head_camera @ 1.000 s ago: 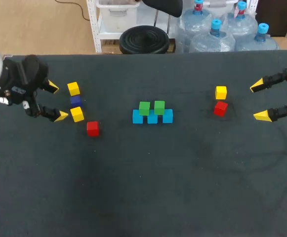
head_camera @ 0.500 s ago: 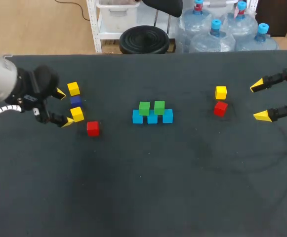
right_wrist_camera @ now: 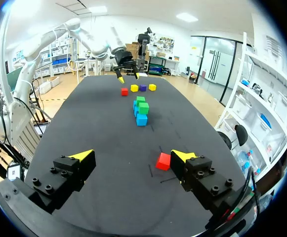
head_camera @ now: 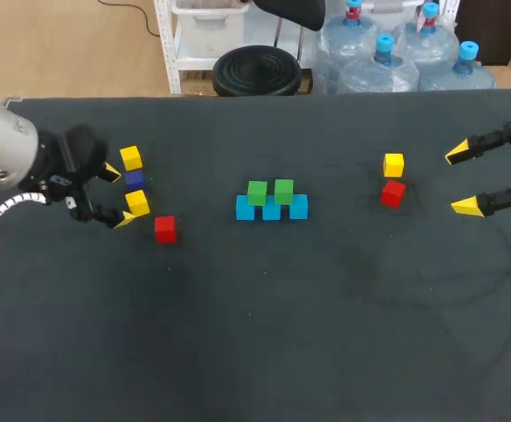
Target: Place the blue cubes, place green cubes on the blue cubes, place the yellow cubes on the green cubes, then place the red cubes on the yellow cubes, and place purple cube on the red cubes.
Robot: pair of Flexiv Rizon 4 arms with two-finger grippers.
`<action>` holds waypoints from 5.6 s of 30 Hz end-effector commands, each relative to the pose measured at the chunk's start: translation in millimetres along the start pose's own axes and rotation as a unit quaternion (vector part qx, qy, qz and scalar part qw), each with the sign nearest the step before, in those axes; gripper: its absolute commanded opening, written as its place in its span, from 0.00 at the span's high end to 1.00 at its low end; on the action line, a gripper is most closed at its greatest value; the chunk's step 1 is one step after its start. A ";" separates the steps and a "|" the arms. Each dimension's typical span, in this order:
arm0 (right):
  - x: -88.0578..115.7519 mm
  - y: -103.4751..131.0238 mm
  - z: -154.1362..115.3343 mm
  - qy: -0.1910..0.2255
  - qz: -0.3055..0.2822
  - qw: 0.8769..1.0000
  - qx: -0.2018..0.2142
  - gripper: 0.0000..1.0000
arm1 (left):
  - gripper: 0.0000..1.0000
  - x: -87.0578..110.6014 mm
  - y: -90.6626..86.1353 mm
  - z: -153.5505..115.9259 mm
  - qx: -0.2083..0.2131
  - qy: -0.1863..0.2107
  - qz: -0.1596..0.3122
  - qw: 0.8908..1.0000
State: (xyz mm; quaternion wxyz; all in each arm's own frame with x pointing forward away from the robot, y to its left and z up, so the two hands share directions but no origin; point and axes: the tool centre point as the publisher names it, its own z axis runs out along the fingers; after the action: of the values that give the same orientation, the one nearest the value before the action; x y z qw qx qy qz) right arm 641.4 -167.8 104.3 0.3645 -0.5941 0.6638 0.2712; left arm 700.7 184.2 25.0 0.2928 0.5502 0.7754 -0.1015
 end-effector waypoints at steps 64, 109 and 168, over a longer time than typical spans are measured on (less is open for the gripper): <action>0.3 -0.4 0.7 -0.001 0.000 1.000 0.000 0.00 | 1.00 -35.1 -2.4 2.0 0.028 -0.015 0.010 0.999; 0.3 -0.4 0.7 -0.001 0.000 1.000 0.000 0.00 | 1.00 -198.6 -47.6 33.4 0.147 -0.034 0.150 0.977; 0.3 -0.4 0.7 -0.001 0.000 1.000 0.000 0.00 | 1.00 -209.6 -61.7 85.0 0.168 -0.022 0.130 0.977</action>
State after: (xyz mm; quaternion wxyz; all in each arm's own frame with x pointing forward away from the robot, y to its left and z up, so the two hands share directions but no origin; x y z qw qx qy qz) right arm 641.4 -167.7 104.3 0.3645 -0.5941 0.6638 0.2712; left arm 717.4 -45.1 64.4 0.2280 0.6841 0.6622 -0.2040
